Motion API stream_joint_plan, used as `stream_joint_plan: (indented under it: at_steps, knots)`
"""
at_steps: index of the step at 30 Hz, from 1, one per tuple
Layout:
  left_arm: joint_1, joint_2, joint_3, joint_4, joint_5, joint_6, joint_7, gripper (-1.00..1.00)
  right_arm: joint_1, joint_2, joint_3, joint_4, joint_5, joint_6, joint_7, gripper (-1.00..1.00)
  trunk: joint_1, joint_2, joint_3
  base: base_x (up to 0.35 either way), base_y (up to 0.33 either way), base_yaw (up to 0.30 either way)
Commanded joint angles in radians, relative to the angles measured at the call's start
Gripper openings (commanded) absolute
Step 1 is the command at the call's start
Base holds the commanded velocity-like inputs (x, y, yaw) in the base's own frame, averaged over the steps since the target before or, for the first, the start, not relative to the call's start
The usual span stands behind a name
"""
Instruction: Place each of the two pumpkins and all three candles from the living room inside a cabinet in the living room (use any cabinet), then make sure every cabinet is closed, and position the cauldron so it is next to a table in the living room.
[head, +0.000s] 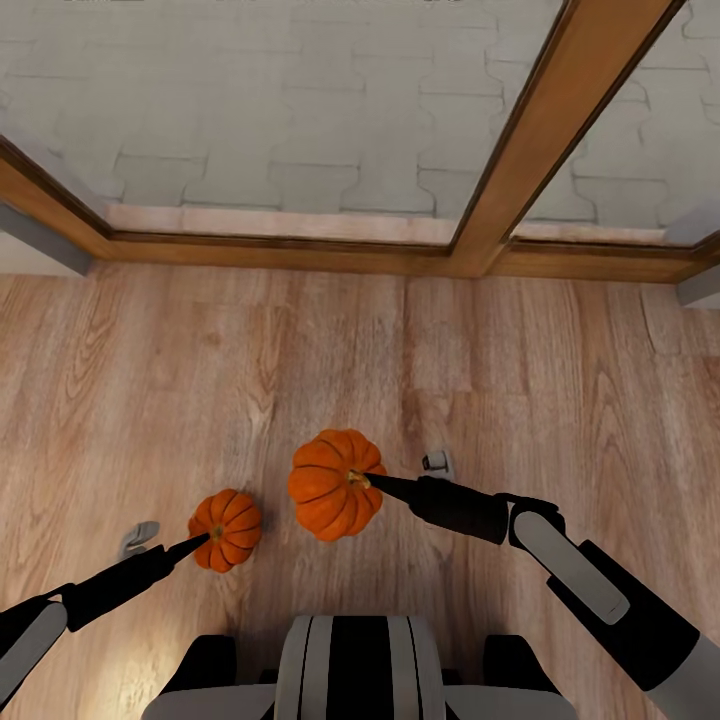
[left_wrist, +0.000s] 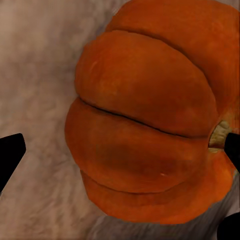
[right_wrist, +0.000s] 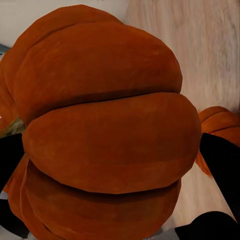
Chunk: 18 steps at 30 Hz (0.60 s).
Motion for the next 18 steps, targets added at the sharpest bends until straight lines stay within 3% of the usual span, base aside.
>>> stream_joint_plan:
  at_steps: [1, 6, 18]
  knots:
    - [0.000, 0.001, -0.001, 0.000, 0.011, 0.008, 0.000, 1.00, -0.001, 0.001, 0.001, 0.000, -0.009, 0.004, 0.000, -1.00, 0.000, 0.000, 0.000, 0.203, -0.039, 0.000]
    - [0.000, 0.001, 0.000, 0.001, 0.012, 0.008, 0.000, 1.00, -0.001, 0.002, 0.001, 0.002, -0.009, 0.004, -0.002, -1.00, 0.000, 0.000, 0.000, 0.094, -0.045, 0.000]
    - [0.000, 0.001, 0.000, 0.008, 0.012, 0.008, 0.001, 1.00, -0.001, 0.002, 0.001, 0.003, -0.009, 0.004, -0.002, -1.00, 0.000, 0.000, 0.000, -0.015, -0.013, 0.000]
